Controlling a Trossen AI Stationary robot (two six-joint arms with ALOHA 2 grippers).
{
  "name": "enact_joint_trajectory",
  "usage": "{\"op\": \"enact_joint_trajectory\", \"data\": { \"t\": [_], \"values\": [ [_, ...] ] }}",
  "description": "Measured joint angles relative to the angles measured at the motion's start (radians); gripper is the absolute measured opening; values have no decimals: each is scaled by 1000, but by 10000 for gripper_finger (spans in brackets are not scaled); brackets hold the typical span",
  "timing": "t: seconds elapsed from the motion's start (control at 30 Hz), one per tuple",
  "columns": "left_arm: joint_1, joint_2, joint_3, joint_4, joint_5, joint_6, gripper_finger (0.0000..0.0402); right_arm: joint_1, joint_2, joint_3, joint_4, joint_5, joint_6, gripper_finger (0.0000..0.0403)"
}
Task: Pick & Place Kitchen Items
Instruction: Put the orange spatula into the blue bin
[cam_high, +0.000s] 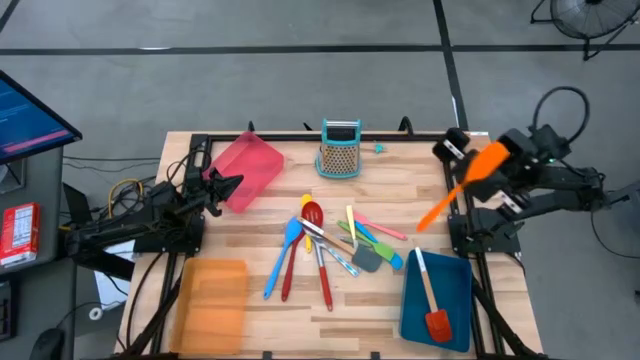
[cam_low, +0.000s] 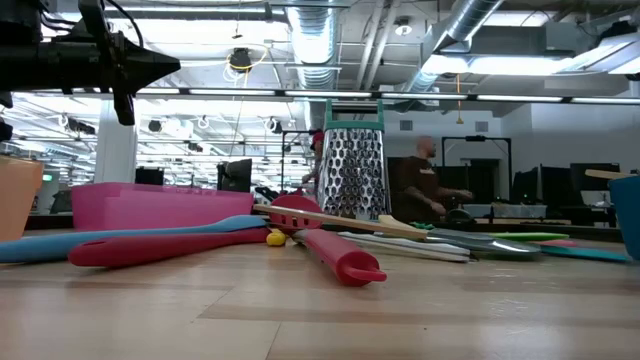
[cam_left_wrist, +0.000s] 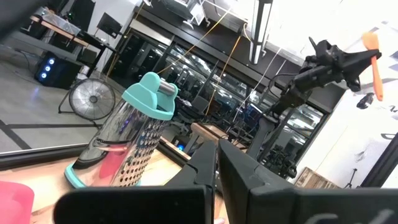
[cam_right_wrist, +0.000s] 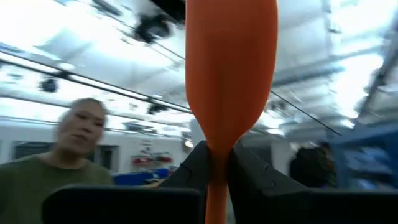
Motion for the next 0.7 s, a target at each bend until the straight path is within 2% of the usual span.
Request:
{"op": "enact_joint_trajectory", "data": {
  "t": [0.07,0.27,0.4,0.5,0.7],
  "values": [
    [0,0,0,1,0,0,2,18,1,0,26,-30,-2,35],
    [0,0,0,6,0,0,2,47,2,0,31,-30,-2,33],
    [0,0,0,6,0,0,2,37,0,0,-18,40,40,35],
    [0,0,0,7,0,0,2,24,-16,0,-164,127,69,34],
    [0,0,0,10,0,0,2,31,-38,0,-588,333,185,35]
  ]
}}
